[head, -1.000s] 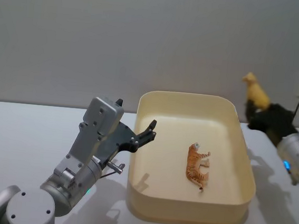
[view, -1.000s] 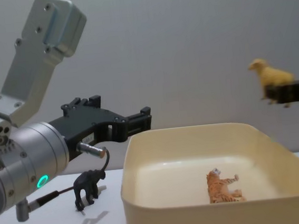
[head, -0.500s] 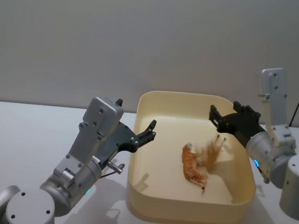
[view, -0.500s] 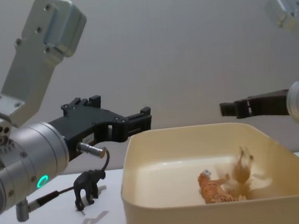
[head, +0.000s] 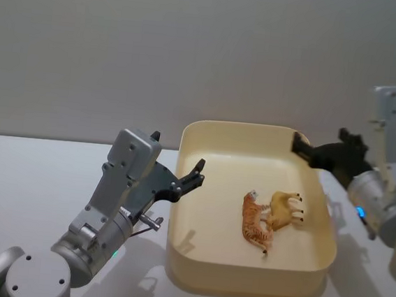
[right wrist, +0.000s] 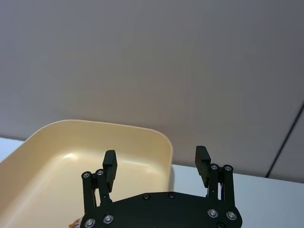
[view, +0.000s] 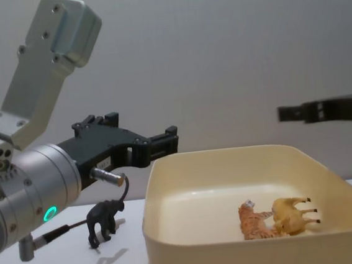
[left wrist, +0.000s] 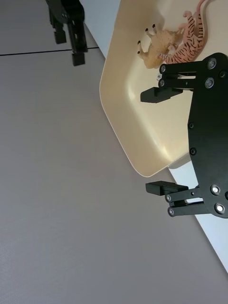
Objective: Pick up the toy alternately with two hands and place it into the central storage box.
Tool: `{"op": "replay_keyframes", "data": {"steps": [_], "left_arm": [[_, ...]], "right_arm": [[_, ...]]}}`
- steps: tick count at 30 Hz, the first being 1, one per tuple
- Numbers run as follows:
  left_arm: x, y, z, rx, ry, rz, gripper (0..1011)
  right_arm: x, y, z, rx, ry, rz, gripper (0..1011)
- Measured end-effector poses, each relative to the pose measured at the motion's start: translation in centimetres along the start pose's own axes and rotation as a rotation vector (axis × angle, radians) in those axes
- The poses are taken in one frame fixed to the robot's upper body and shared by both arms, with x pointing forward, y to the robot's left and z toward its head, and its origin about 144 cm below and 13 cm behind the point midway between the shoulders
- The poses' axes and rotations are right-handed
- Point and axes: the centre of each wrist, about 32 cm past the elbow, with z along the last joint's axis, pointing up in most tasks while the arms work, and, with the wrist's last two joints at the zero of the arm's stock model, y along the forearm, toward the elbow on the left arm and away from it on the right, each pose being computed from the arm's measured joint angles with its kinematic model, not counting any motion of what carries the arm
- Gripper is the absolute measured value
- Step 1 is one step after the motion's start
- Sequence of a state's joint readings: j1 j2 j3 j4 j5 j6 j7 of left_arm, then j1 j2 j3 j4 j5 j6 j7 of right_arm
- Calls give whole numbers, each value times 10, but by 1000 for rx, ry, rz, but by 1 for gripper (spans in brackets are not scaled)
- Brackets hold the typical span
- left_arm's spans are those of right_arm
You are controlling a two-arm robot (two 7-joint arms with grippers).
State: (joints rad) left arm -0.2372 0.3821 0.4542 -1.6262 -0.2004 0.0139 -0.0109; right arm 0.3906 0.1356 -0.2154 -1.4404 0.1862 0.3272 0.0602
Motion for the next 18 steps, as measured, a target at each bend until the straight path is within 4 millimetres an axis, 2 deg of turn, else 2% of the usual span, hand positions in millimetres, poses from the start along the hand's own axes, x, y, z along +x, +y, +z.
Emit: {"op": "replay_keyframes", "data": {"steps": [8, 18], "left_arm": [[0, 0, 0, 0, 0, 0, 1002], [0, -3, 1, -22, 24, -11, 1002]], "right_arm": [[23, -14, 5, 37, 46, -68, 1001], [36, -22, 8, 59, 72, -106, 1001]]}}
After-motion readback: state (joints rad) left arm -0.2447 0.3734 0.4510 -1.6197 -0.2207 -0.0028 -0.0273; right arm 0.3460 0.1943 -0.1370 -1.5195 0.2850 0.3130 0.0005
